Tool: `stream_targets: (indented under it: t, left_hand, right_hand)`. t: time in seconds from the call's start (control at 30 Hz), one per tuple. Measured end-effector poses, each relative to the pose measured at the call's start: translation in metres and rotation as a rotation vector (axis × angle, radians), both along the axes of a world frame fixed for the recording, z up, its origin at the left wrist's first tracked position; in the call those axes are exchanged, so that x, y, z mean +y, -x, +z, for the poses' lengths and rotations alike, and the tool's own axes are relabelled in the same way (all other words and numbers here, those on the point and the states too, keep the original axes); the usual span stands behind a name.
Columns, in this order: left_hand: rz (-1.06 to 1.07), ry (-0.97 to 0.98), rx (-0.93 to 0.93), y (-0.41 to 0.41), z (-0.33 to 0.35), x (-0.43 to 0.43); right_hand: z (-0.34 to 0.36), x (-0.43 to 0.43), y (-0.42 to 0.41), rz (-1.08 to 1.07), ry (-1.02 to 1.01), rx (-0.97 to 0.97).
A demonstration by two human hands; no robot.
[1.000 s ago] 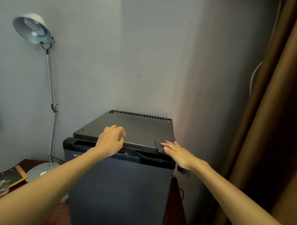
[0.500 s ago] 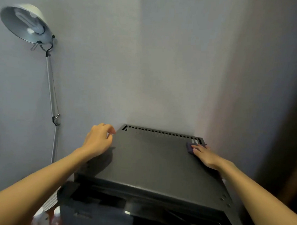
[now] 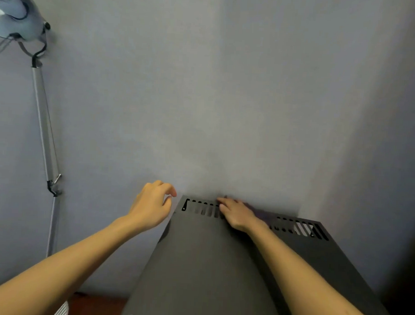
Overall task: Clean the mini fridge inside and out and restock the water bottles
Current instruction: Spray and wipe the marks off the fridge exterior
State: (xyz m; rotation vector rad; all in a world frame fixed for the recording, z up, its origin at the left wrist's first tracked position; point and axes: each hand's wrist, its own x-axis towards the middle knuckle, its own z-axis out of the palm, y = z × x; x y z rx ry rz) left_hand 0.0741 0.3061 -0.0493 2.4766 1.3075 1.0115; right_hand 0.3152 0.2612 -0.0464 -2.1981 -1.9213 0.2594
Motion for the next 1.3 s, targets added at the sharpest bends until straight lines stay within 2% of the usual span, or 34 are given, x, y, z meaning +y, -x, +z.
stream_targets:
  t: [0.23, 0.6, 0.8, 1.07, 1.3]
  left_hand:
    - [-0.008, -0.062, -0.025, 0.012, 0.004, 0.022]
    - [0.010, -0.056, 0.014, 0.006, 0.006, -0.007]
    - [0.012, 0.003, 0.135, 0.033, -0.004, -0.070]
    - [0.082, 0.036, 0.153, 0.112, -0.029, -0.200]
    - [0.169, 0.111, 0.205, 0.205, -0.062, -0.296]
  right_hand:
    - [-0.004, 0.037, 0.093, 0.130, 0.011, 0.048]
    - [-0.008, -0.025, 0.096, 0.298, -0.031, 0.078]
    - [-0.004, -0.115, 0.113, 0.294, -0.032, 0.077]
    - [-0.007, -0.244, 0.147, 0.304, -0.111, 0.083]
    - [-0.019, -0.299, 0.178, 0.206, -0.289, 0.285]
